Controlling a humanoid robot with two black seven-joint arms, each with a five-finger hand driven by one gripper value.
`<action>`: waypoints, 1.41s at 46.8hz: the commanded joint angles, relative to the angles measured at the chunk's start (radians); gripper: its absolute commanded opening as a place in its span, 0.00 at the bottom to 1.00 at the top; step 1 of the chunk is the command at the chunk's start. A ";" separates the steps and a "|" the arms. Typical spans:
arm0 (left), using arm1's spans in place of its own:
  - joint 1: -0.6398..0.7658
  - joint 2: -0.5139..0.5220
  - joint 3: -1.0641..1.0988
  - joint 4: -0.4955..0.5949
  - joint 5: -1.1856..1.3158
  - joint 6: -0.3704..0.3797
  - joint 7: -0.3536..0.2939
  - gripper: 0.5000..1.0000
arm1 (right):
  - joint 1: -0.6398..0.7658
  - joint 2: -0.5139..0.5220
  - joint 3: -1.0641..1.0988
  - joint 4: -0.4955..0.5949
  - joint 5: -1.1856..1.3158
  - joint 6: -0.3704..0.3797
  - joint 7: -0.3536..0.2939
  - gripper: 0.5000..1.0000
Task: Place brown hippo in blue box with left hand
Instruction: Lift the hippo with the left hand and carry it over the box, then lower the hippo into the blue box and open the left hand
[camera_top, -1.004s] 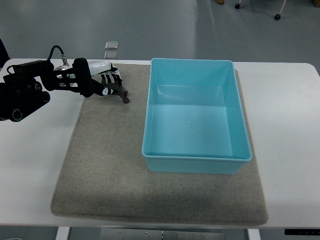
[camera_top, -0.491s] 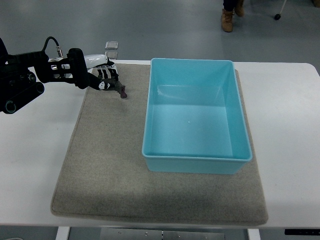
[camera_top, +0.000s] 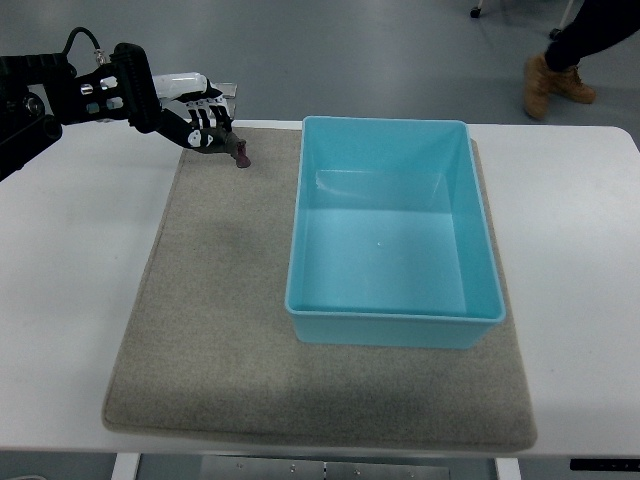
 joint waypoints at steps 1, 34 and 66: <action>-0.034 0.014 -0.005 -0.029 -0.006 -0.015 0.000 0.00 | 0.000 0.000 0.000 0.000 0.000 0.000 0.000 0.87; -0.161 -0.169 0.009 -0.117 -0.061 -0.158 0.009 0.00 | 0.000 0.000 0.000 0.000 0.000 0.000 0.000 0.87; -0.074 -0.273 0.012 -0.111 -0.043 -0.095 0.012 0.03 | 0.000 0.000 0.000 0.000 0.000 0.000 0.000 0.87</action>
